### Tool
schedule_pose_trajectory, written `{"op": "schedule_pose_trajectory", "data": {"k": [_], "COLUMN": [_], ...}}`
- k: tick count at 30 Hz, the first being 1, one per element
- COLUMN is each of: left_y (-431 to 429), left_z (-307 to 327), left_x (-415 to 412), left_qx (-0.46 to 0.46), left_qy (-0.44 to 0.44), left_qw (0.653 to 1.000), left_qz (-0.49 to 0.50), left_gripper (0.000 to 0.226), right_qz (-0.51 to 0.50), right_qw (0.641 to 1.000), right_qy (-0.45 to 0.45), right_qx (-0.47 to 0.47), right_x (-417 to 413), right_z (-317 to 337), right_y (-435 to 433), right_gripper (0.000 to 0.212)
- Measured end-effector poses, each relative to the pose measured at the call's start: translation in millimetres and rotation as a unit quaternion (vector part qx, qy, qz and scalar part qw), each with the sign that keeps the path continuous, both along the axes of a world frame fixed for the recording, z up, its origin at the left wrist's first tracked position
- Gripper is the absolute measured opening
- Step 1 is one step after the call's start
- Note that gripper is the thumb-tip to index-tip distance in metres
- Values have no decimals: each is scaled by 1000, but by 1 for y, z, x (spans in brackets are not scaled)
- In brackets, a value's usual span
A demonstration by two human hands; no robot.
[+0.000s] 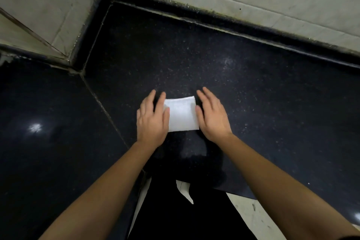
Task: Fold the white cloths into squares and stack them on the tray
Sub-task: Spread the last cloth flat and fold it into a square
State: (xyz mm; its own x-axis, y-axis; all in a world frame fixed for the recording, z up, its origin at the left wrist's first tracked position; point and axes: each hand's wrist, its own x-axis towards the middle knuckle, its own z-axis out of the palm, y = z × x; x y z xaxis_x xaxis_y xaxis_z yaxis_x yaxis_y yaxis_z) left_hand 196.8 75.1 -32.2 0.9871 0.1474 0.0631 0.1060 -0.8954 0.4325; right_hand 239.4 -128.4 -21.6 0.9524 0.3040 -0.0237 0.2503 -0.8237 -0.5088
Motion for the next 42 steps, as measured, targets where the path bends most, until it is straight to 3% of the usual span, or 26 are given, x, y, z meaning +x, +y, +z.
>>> {"op": "schedule_pose_trajectory", "data": {"k": [3, 5, 14, 16, 18, 20, 22, 25, 29, 35, 38, 42], "left_y": [17, 26, 28, 23, 17, 13, 9, 5, 9, 18, 21, 9], "left_z": [-9, -13, -17, -10, 0, 10, 20, 27, 29, 39, 46, 66], "left_x": [-2, 1, 6, 8, 11, 9, 2, -8, -16, -17, -4, 16], "left_qx": [124, 176, 193, 153, 82, 34, 14, -13, -97, -75, -61, -144], "left_qy": [34, 75, 179, 199, 199, 180, 167, 188, 261, 306, 300, 313], "left_qw": [972, 948, 924, 934, 954, 971, 981, 981, 960, 949, 952, 937], "left_qz": [-197, -254, -276, -254, -208, -152, -101, -42, 34, 16, -17, -64], "left_gripper": [58, 65, 74, 76, 75, 67, 59, 56, 58, 61, 77, 100], "right_qz": [180, 223, 226, 198, 94, -21, -93, -143, -148, -123, -85, -14], "right_qw": [970, 946, 928, 944, 979, 992, 987, 963, 953, 955, 963, 969], "right_qy": [-33, -16, 70, 85, 118, 115, 128, 227, 264, 266, 242, 223], "right_qx": [-158, -234, -286, -249, -136, -39, -9, -18, -23, 46, 81, 104], "right_x": [2, 5, 7, 4, -5, -19, -32, -35, -30, -24, -25, -30], "right_z": [-11, -19, -22, -13, -2, 6, 11, 15, 18, 25, 37, 56], "right_y": [2, 4, 4, 2, 3, 5, 4, 6, 9, 8, 5, -5], "right_gripper": [63, 73, 78, 77, 74, 67, 59, 59, 41, 7, 4, 6]}}
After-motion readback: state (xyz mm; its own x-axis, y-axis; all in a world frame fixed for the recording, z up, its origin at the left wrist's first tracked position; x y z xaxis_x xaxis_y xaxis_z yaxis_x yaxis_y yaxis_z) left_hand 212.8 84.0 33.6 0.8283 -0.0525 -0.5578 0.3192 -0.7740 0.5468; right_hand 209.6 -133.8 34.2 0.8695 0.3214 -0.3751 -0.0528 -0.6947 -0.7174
